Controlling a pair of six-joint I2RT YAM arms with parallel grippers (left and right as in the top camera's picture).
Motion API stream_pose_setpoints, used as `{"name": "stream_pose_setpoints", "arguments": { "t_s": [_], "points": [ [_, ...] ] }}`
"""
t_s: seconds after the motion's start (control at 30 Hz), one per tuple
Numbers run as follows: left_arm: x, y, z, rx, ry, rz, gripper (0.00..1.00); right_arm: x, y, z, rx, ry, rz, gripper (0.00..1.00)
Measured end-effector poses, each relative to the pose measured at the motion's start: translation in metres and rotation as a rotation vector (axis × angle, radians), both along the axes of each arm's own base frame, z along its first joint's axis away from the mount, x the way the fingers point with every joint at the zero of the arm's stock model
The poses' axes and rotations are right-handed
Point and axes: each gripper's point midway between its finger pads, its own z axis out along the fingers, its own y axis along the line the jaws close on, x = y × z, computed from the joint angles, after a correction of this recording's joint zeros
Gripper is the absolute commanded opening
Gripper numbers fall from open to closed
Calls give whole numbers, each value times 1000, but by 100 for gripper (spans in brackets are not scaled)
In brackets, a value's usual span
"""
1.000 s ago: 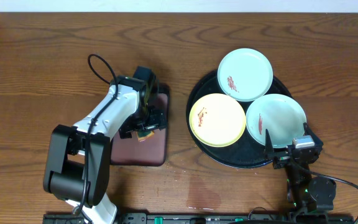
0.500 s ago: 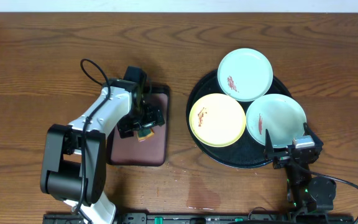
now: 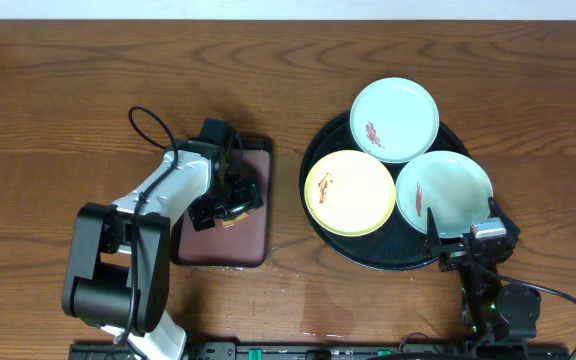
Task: Clean dirty plates on tray and stack at the side
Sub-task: 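Lower the left gripper and close it on the sponge, then lift the sponge with the left gripper off the tray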
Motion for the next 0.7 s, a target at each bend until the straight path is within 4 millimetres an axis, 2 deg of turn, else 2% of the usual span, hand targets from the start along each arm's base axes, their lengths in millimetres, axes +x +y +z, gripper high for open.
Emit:
{"name": "stream_pose_setpoints", "arguments": {
  "t_s": [0.07,0.27,0.4,0.47,0.6,0.67,0.7],
  "points": [
    [0,1,0,2,1,6,71,0,0,0,0,0,0,99],
    [-1,2,-2,7,6,25,51,0,0,0,0,0,0,99],
    [-1,1,-2,3,7,33,33,0,0,0,0,0,0,99],
    [-2,1,-2,1,8,33,28,0,0,0,0,0,0,99],
    [-3,0,-3,-3,11,37,8,0,0,0,0,0,0,99],
    [-3,0,-3,-4,11,36,8,0,0,0,0,0,0,99],
    [-3,-1,-3,-6,10,35,14,0,0,0,0,0,0,99]
  ]
}}
